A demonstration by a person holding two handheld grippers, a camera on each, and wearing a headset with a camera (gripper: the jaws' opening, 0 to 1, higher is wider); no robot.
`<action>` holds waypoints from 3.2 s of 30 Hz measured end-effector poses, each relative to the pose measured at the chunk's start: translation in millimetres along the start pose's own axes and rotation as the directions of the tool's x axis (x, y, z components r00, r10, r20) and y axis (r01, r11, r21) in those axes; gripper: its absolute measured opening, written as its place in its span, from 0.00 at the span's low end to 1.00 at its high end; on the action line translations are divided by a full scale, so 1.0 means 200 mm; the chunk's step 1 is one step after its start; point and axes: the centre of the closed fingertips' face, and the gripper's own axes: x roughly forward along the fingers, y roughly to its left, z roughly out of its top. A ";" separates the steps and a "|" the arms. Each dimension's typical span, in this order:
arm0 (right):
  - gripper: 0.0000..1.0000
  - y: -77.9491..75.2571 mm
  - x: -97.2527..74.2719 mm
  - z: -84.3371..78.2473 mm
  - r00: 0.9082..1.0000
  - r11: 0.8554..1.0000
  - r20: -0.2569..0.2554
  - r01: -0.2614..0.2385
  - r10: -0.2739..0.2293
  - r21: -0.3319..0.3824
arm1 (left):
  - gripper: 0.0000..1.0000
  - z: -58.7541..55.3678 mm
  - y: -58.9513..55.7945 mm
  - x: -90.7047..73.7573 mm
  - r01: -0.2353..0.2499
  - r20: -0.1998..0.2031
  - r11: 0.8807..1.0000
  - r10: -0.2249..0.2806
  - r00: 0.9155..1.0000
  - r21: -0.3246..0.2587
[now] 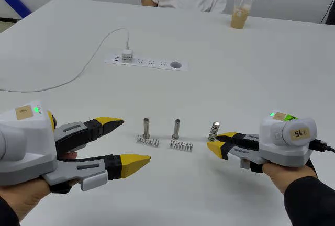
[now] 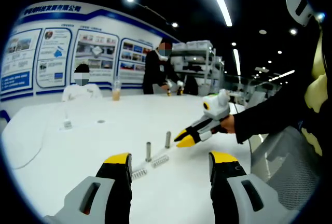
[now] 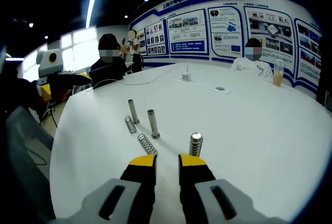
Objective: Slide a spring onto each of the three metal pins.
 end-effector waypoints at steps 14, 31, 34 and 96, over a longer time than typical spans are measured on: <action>0.16 0.09 0.16 -0.01 0.992 0.990 -0.072 -0.111 0.105 -0.082 | 0.61 -0.02 -0.01 0.01 0.009 -0.017 1.000 -0.009 1.000 0.003; 0.15 0.11 0.24 -0.08 0.975 0.975 -0.151 -0.185 0.166 -0.122 | 0.61 -0.03 0.00 0.01 0.010 -0.026 1.000 -0.010 1.000 -0.001; 0.15 0.11 0.25 -0.10 0.971 0.974 -0.167 -0.190 0.168 -0.126 | 0.60 -0.03 0.00 0.01 0.011 -0.027 1.000 -0.011 1.000 -0.002; 0.12 0.67 -0.09 0.17 0.873 0.853 -0.378 -0.429 0.307 -0.298 | 0.22 -0.22 -0.20 0.11 0.232 -0.224 0.936 -0.175 0.959 0.264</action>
